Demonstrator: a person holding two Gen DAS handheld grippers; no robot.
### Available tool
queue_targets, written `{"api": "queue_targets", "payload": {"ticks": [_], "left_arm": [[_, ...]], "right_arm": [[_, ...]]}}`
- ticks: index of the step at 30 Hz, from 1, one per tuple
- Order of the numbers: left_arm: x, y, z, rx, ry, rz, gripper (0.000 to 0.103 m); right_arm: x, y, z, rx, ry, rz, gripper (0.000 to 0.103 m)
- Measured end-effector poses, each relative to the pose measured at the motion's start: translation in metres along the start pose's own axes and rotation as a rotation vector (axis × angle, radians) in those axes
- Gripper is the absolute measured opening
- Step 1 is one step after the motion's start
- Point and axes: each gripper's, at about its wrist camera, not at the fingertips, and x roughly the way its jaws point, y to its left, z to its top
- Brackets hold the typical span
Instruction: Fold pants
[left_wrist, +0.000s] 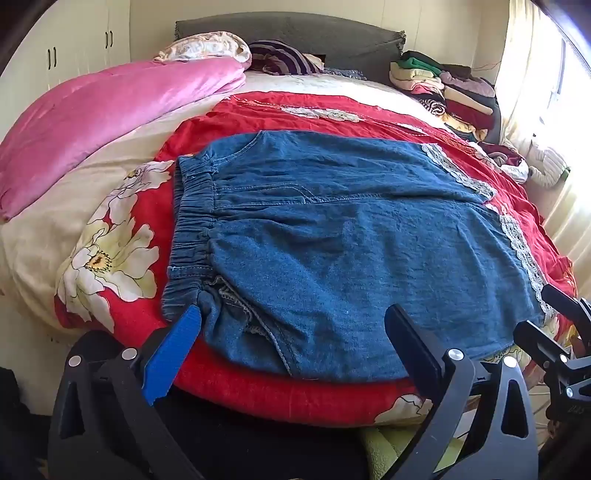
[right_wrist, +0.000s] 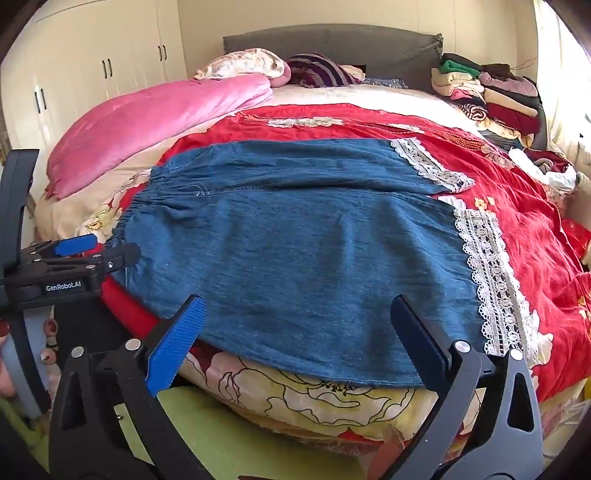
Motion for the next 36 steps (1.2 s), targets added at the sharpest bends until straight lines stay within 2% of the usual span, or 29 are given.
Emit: {"api": "queue_targets", "payload": {"ticks": [9,36], "left_arm": [[-0.0043,0.0051,0.0,-0.016,-0.005,-0.024,0.099],[-0.0072,0.0,-0.0006,-0.011,-0.011,-0.011,0.099]], "right_arm": [[-0.0018,0.0009,-0.0007,-0.006,0.004,0.008,0.095],[-0.004,0.0026,-0.0012,-0.006,0.002,0.003,0.095]]}}
